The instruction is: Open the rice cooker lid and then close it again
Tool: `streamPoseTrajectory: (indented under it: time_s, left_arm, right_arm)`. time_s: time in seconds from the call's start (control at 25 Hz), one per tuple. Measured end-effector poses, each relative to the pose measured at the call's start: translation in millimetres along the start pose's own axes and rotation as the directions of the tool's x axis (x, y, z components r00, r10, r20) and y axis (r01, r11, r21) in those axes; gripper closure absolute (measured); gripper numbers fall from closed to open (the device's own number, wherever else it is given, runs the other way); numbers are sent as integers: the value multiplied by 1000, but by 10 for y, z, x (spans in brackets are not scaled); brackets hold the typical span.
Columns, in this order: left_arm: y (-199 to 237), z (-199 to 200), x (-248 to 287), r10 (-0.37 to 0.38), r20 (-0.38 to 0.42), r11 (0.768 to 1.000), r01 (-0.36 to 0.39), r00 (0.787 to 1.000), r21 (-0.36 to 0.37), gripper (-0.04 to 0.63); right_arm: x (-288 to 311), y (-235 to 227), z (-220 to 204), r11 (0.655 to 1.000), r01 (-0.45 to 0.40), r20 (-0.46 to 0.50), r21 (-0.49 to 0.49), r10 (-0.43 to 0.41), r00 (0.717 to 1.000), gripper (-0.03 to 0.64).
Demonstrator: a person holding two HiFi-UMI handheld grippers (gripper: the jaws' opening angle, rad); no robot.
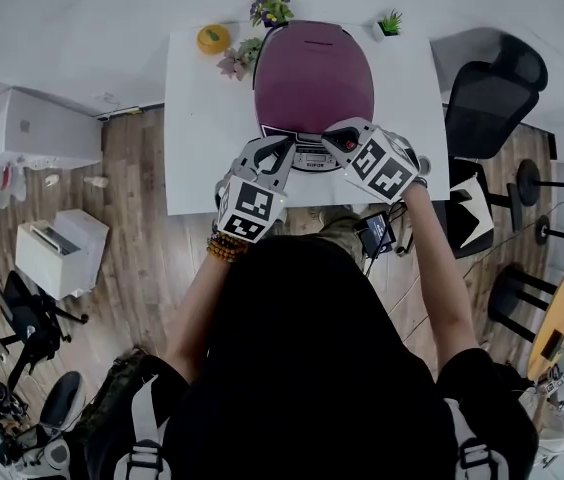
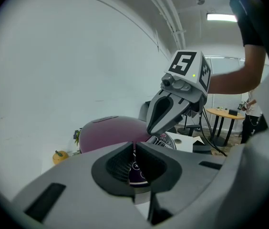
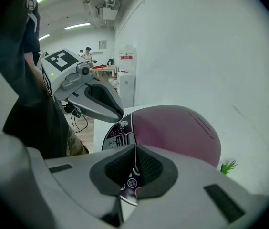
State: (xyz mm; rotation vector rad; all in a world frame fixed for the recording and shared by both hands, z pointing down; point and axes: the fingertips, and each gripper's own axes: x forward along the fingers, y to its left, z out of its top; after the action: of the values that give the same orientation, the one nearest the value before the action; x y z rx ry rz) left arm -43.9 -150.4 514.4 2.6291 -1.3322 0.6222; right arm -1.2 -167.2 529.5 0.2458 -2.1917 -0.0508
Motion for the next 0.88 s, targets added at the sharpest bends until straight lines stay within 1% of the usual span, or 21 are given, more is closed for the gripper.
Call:
streamPoseTrajectory:
  time_s: [0.16,0.28,0.36,0.48,0.6,0.72,0.88]
  left_arm:
    - [8,9,-33,3,5,1000,-3,1000,0,560]
    - [28,0,-51,6,5,1000,-5,1000,-8,560]
    - [39,-9,-58,10,5,1000,-9,1000,-15,560]
    - [54,-27,-75,18,3,1000,-18,1000,-18,560]
    - [43,-51,-66,12,-2,1000,-12,1000,-23,560]
    - [12,-73,-43,3,-8,1000,-3,1000,-21,560]
    - [21,-78,-40,6,-8,1000,-6,1000,-17,560]
  right_arm:
    - [13,6,26,1000,1,-7,-5,-1,1000,588]
    - [42,20,15,999,-3,-16,41,4,1000,588]
    - [56,12,14,999,1,-19,54,0,1000,588]
    - [78,2,1,999,12,-31,47,-10,999,588]
    - [151,8,-75,999,18,-81,30,-16,997,588]
    - [177,4,-126,997,19,-98,72,-11,995,588]
    - [191,2,-126,993,-12,-135,118,28,990,588]
